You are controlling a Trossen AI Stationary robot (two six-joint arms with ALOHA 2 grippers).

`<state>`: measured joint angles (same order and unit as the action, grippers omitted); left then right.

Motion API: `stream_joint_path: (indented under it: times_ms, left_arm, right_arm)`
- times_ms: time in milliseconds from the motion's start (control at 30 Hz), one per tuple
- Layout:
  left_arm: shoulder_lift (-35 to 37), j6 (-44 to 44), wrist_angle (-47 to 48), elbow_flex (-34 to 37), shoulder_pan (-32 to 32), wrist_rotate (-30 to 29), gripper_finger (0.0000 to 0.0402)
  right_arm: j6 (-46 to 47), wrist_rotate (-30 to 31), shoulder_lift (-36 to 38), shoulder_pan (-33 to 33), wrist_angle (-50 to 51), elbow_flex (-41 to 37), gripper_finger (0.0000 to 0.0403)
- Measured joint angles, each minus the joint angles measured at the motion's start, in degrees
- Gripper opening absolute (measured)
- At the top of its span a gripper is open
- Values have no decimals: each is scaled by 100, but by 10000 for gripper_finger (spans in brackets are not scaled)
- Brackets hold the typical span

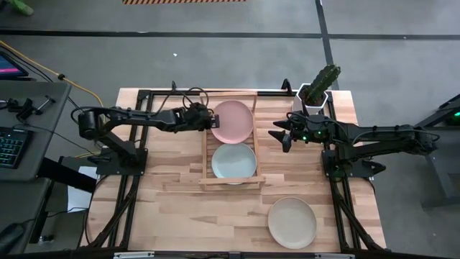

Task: Place and stack plates onto a shelf
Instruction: Stack the light pink plate on top of the other light pink plate on the shelf

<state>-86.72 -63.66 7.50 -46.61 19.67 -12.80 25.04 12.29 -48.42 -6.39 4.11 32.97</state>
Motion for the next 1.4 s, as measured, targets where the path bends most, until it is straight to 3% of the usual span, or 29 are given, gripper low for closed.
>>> stream_joint_path:
  times_ms: [433,867,1200,1400]
  left_arm:
    - [-310,-213,-152,-2,8,-386,6]
    - [-310,-109,-152,-2,74,-382,79]
    - [-308,380,-239,-2,425,508,154]
    - [-305,715,-1070,-2,576,1097,182]
  right_arm:
    - [0,2,0,0,44,0,238]
    - [50,2,0,2,46,0,238]
    - [210,2,0,0,40,0,238]
    - [214,2,0,0,38,0,238]
